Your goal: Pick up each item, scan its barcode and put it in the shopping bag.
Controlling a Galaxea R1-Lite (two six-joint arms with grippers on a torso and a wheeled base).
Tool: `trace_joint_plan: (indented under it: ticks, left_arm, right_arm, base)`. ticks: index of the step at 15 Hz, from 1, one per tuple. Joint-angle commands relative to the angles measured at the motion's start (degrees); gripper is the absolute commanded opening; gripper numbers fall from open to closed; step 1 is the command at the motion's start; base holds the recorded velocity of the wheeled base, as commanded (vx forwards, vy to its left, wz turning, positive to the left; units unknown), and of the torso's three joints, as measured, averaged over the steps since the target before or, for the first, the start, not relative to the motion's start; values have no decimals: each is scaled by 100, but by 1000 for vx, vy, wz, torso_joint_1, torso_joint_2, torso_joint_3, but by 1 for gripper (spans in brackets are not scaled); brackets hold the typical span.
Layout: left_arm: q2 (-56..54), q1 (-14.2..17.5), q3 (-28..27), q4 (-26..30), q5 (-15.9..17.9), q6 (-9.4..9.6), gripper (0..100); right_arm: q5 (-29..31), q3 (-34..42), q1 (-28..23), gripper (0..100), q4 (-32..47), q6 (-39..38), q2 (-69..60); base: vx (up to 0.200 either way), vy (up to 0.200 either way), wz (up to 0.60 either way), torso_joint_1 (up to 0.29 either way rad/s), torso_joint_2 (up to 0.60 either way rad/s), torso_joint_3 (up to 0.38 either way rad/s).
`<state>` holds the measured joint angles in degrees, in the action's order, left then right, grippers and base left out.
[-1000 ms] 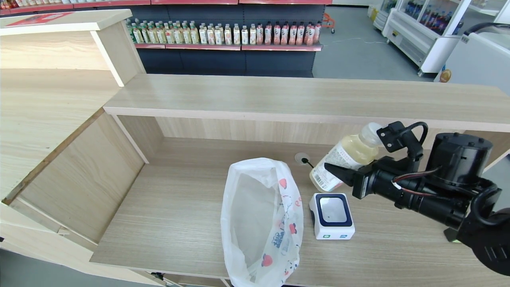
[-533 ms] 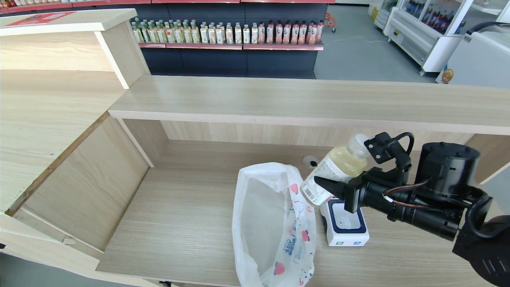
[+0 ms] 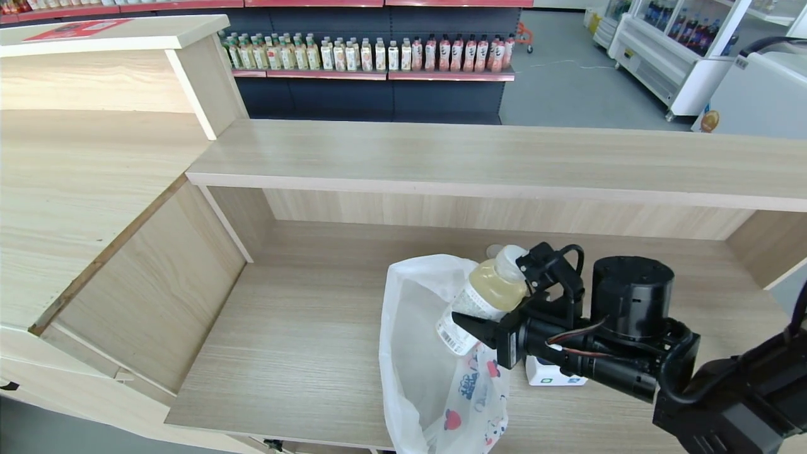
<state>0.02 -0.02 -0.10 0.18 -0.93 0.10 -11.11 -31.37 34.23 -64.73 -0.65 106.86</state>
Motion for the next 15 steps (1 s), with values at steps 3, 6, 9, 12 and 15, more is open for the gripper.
trace_joint_plan:
  ticks: [3, 6, 9, 12, 15]
  left_arm:
    - [-2, 2, 1, -1, -4, -1, 100]
    - [-2, 2, 1, -1, -4, -1, 100]
    - [-2, 2, 1, -1, -4, -1, 100]
    - [-2, 2, 1, -1, -4, -1, 100]
    - [-2, 2, 1, -1, -4, -1, 100]
  right_arm:
    - [267, -71, 136, 0, -286, 223, 836]
    - [320, -493, 154, 0, -558, 794, 1469]
    - [381, -906, 49, 0, -1244, 1304, 2198]
    - [416, -1188, -22, 0, -1323, 1506, 2576]
    - [425, -1592, -83, 0, -1384, 1611, 2928]
  base:
    - [0, 0, 0, 0, 0, 0]
    - [0, 0, 0, 0, 0, 0]
    - [0, 0, 0, 0, 0, 0]
    - [0, 0, 0, 0, 0, 0]
    - [0, 0, 0, 0, 0, 0]
